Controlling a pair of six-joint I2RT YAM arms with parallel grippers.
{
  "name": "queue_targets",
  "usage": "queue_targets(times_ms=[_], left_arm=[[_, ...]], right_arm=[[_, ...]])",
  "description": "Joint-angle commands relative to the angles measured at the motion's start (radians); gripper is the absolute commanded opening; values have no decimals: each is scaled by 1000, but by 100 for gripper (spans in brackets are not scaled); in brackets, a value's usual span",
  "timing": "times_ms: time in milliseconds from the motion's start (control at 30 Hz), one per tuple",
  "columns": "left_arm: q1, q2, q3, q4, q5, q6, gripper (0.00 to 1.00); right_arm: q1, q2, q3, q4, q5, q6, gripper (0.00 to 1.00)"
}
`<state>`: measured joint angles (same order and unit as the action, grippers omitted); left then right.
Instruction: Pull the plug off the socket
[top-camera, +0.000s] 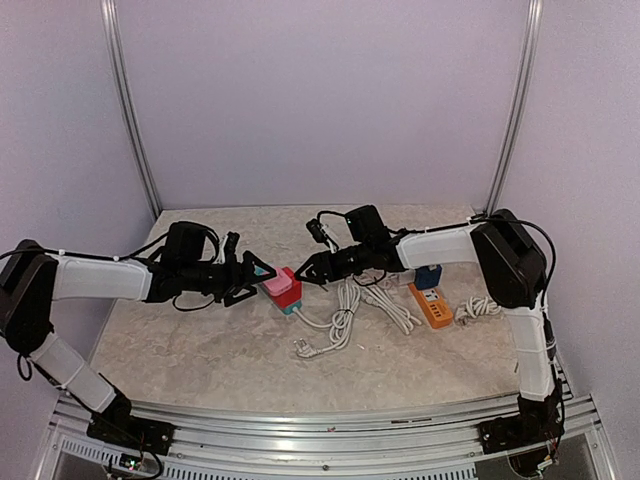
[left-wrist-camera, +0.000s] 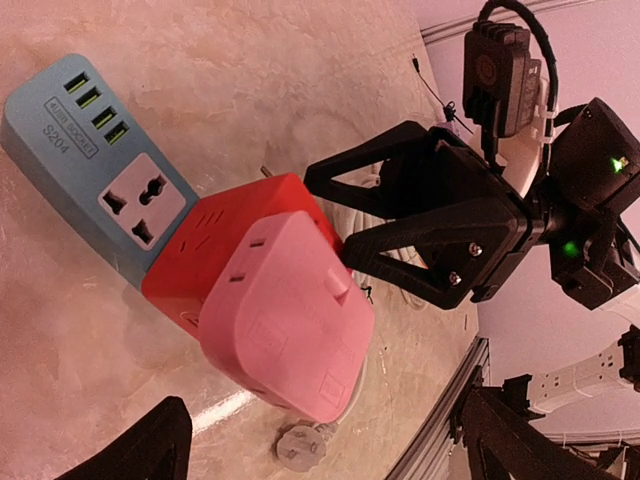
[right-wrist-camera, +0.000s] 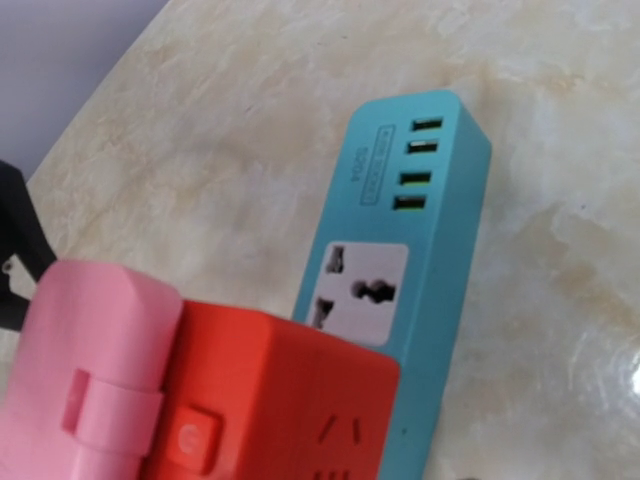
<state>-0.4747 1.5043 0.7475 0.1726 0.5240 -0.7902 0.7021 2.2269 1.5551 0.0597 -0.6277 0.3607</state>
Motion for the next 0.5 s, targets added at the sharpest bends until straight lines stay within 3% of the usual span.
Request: queue_targets(times_ms=[0,467], left_arm=[[-28,58,61,12,14,-12,90],[-87,49,185,-66,-30,-3,68]], right_arm=[[19,33,-51,-147,59,-23,56],[35,51,-10,-172,60,-29,56]])
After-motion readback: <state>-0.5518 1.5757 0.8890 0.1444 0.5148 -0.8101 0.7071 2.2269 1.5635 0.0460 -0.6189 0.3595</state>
